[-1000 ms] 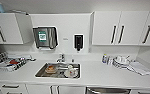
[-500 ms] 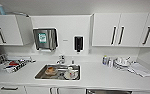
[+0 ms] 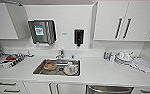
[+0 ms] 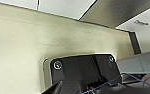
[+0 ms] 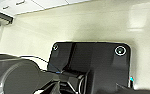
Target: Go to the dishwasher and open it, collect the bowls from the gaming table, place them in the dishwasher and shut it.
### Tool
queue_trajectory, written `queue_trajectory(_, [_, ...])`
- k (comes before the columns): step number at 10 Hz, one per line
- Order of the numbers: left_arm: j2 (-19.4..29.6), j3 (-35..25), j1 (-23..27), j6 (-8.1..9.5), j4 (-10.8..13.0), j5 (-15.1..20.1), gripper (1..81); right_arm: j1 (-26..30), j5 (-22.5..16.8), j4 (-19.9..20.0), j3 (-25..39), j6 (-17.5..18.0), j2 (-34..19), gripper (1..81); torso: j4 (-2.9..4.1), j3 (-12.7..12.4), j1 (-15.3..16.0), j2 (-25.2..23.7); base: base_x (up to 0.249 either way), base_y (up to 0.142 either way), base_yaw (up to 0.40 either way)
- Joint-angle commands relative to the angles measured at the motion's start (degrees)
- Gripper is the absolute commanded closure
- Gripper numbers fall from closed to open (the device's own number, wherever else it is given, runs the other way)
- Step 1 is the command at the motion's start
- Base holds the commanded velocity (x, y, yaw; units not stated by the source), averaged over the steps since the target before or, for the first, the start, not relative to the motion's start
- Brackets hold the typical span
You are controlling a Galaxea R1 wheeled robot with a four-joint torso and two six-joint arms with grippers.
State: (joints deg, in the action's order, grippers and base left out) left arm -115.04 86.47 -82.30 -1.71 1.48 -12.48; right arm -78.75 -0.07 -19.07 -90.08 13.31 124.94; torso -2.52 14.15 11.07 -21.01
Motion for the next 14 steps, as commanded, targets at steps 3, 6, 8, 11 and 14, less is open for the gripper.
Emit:
queue_trajectory(3, [19.03,-17.27,8.06,-0.23,2.39,-0.18,1.0,15.06,-1.68,1.49,6.76,7.25,-11.16,1.0,0.00,0.96,5.85,-9.05,0.000,0.000,0.000])
queue_trajectory(6, [25.55,-23.96,13.86,0.21,2.39,0.44,1.0,17.70,-1.86,1.49,9.40,8.57,-13.99,1.0,0.00,1.20,9.73,-15.17,0.000,0.000,0.000])
queue_trajectory(8, [26.26,-27.05,17.38,0.39,2.48,0.79,1.0,17.53,-1.68,1.49,9.32,8.66,-14.25,1.0,0.00,6.61,12.17,-19.06,0.000,0.000,0.000])
queue_trajectory(11, [26.17,-29.77,22.74,2.14,1.78,2.37,1.0,18.76,-1.86,1.49,9.40,12.61,-14.61,1.0,0.00,9.87,15.27,-24.22,0.000,0.000,0.000])
queue_trajectory(14, [26.44,-32.85,31.79,2.67,1.43,10.37,1.0,21.30,-1.68,1.49,10.46,15.16,-15.04,1.0,0.00,15.71,19.21,-30.34,0.000,0.000,0.000])
